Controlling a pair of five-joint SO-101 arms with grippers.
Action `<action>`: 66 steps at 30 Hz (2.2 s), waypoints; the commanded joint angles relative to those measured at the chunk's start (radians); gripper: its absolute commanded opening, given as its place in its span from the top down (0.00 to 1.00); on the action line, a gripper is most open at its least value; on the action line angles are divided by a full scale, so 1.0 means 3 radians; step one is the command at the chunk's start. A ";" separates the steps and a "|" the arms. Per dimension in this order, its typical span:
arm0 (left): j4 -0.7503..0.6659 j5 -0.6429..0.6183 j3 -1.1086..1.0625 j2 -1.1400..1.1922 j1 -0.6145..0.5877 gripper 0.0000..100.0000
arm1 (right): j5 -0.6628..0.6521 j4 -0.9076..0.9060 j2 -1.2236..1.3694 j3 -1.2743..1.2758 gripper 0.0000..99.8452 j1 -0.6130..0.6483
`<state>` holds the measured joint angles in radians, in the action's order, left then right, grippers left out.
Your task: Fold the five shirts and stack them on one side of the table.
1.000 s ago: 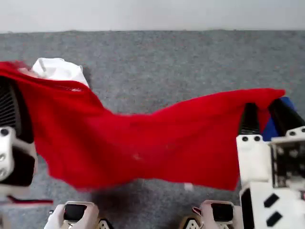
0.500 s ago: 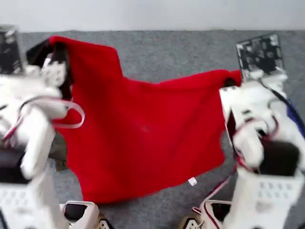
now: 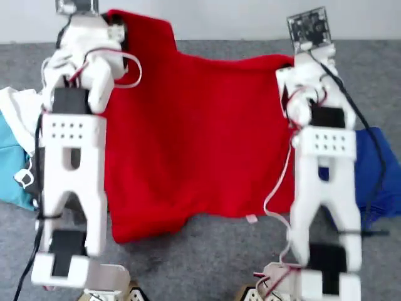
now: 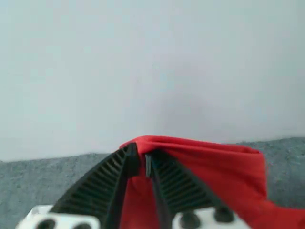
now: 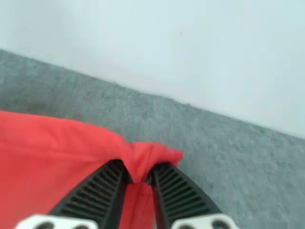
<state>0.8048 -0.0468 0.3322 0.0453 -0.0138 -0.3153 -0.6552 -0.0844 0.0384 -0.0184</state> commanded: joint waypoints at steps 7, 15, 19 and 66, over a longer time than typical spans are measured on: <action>0.0240 0.0041 0.2325 0.1529 0.0015 0.98 | 0.0031 -0.0013 0.1455 -0.1724 0.99 -0.0043; 0.0854 0.0041 0.4053 0.2823 0.0015 0.98 | 0.0036 -0.0765 0.2376 -0.2941 0.99 -0.0033; 0.1667 0.0041 0.4508 0.2966 0.0010 0.98 | 0.0051 -0.1695 0.2447 -0.3340 0.99 -0.0013; 0.3115 0.0445 -0.0964 -0.0747 -0.0143 0.99 | -0.0102 -0.3470 0.1194 -0.1227 0.99 -0.0187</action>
<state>1.7346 0.0775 0.0990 -0.1128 -0.0644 -0.3322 -1.7338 0.3667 -0.4173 -0.0445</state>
